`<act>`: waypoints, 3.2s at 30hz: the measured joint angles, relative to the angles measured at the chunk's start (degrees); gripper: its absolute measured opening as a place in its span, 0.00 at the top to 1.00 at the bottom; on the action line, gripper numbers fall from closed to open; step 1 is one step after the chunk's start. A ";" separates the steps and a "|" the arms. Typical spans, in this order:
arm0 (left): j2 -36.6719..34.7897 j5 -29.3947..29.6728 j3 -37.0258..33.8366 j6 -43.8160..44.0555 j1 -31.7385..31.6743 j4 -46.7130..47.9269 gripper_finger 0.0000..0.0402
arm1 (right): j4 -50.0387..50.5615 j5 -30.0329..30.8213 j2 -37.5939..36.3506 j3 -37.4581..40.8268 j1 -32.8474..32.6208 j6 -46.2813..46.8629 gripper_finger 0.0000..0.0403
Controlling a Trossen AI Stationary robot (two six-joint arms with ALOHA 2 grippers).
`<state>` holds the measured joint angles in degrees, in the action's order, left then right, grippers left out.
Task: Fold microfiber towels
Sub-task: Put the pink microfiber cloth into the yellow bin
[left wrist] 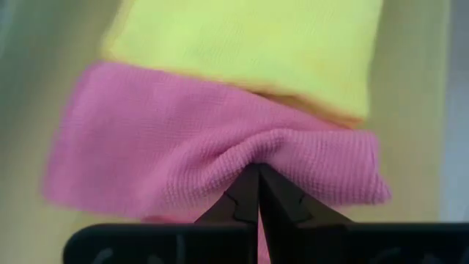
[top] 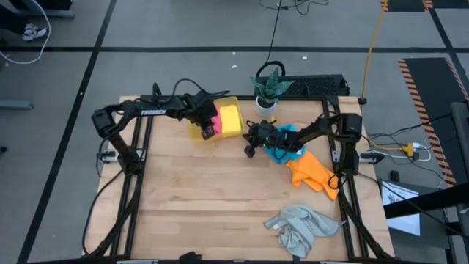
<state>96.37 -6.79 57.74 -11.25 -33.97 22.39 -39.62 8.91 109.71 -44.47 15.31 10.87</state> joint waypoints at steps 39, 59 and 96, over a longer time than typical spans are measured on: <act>-0.83 7.50 3.03 -0.68 2.73 17.30 0.98 | 14.62 9.20 -13.14 0.22 -5.39 -1.91 1.00; 7.14 8.90 0.96 -8.66 2.44 -1.16 0.99 | 9.24 1.66 0.57 -5.57 2.86 -2.48 1.00; 6.83 6.65 10.36 3.19 -2.48 -2.29 0.99 | 14.06 22.80 -21.32 9.25 -15.27 0.46 1.00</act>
<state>103.20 -0.14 68.09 -8.06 -36.45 20.10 -25.56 31.70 88.39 -35.21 0.04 11.33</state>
